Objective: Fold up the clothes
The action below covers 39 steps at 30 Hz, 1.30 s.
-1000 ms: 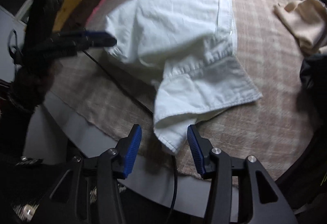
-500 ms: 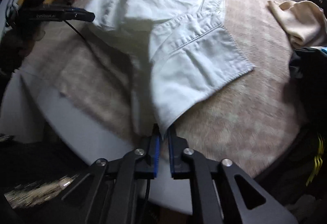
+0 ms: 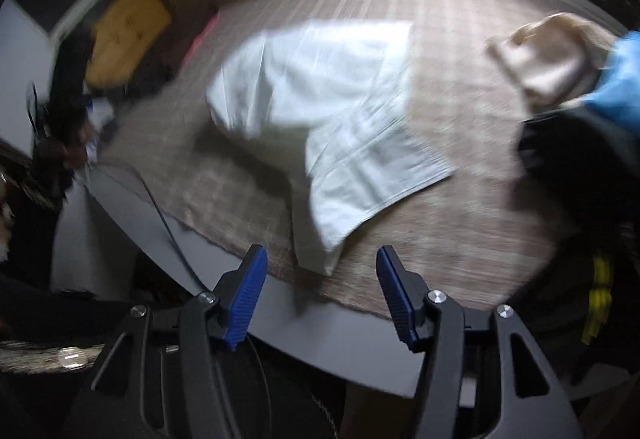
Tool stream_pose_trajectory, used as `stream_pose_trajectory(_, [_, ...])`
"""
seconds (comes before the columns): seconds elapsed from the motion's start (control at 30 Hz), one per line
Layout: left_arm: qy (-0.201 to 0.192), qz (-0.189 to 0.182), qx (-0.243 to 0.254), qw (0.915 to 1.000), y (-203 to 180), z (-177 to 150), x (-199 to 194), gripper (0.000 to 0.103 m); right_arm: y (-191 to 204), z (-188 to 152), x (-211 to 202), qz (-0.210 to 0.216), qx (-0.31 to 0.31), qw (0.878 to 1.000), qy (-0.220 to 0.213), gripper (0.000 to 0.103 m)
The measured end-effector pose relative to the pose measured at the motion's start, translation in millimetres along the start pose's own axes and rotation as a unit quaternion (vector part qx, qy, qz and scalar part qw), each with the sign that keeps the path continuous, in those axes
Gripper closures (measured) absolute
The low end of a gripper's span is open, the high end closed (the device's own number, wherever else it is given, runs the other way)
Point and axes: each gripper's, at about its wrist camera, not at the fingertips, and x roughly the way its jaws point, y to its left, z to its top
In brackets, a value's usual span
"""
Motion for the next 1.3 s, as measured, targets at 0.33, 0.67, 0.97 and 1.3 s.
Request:
stream_pose_trajectory(0.33, [0.104, 0.014, 0.024, 0.9942, -11.3, 16.1, 105.3, 0.066, 29.9, 12.4, 23.9, -0.177, -0.171, 0.969, -0.008, 0.100])
stream_pose_trajectory(0.67, [0.102, 0.010, -0.003, 0.9947, -4.0, 11.1, 87.6, 0.066, 25.6, -10.0, 43.9, -0.139, -0.176, 0.971, 0.082, 0.098])
stream_pose_trajectory(0.97, [-0.022, 0.004, -0.102, 0.9945, 39.6, 18.3, 3.1, 0.041, -40.5, 71.2, -100.0, -0.089, -0.008, 0.982, -0.164, 0.038])
stream_pose_trajectory(1.3, [0.005, 0.053, -0.142, 0.9885, 31.1, 53.9, 96.7, 0.041, -83.2, 176.6, 29.5, -0.030, 0.051, 0.995, -0.078, 0.025])
